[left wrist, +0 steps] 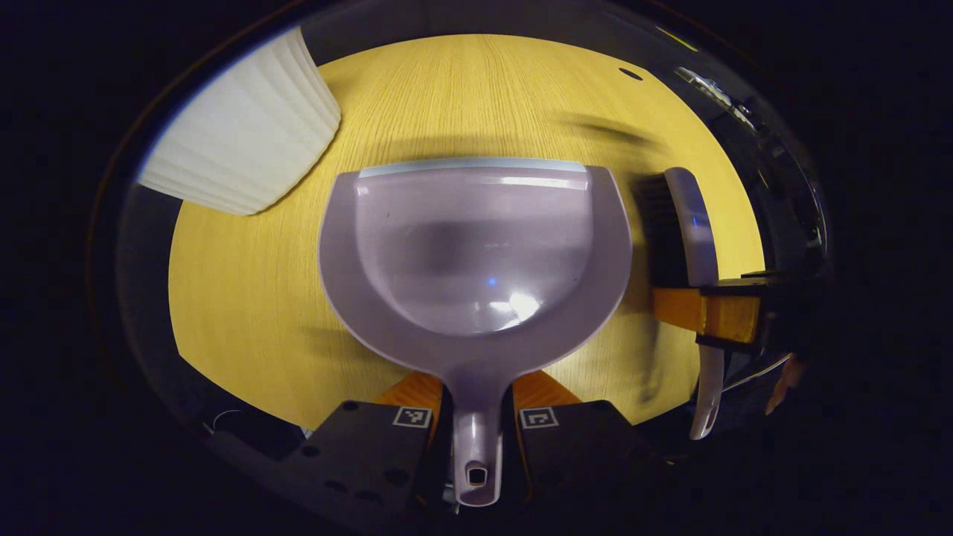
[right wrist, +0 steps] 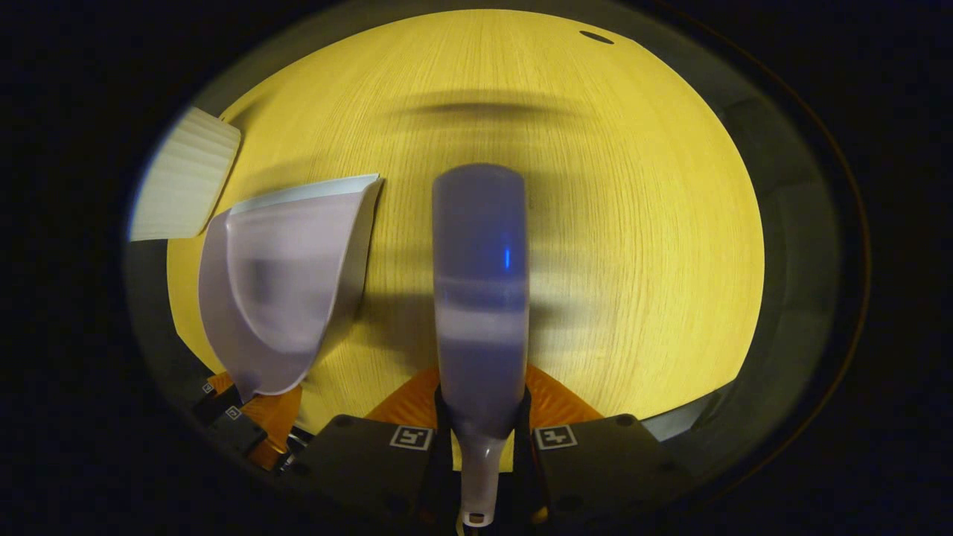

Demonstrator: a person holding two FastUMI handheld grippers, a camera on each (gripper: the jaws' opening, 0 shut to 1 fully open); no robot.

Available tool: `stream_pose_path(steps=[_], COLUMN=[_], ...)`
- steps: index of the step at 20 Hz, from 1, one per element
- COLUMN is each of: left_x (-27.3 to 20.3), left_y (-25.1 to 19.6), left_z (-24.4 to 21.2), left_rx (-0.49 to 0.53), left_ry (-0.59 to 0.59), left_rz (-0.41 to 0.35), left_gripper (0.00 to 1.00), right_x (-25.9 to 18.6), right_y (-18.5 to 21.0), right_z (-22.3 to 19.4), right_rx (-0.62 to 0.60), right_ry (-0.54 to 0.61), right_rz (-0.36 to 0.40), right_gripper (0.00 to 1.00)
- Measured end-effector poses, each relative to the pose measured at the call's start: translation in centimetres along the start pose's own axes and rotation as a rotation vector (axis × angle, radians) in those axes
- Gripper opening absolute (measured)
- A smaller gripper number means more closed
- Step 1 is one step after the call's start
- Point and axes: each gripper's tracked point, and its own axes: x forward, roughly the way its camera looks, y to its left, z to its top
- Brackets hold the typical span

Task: Pick up the small broom and dustpan from the desktop, sweep the trash into the dustpan with the broom, and then empty the trash into the garbage bin.

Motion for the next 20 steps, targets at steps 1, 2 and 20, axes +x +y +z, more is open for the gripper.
stream_pose_path(steps=[1, 2, 20], left_x=[0.0, 0.1, -10.1], left_y=[0.0, -0.1, -0.7], left_z=[0.0, -0.1, -0.1], left_rx=[0.004, 0.012, 0.098], left_ry=[0.013, 0.025, -0.409], left_rz=[0.004, 0.004, 0.014], left_gripper=[0.27, 0.28, 0.82], right_x=[0.0, 0.1, -12.5], right_y=[0.0, 0.1, -0.5], right_z=[-0.1, -0.2, -0.4], right_rx=[0.005, 0.012, -0.010], right_ry=[0.008, 0.014, -0.380], right_rz=[-0.002, 0.000, 0.038], right_gripper=[0.41, 0.36, 0.99])
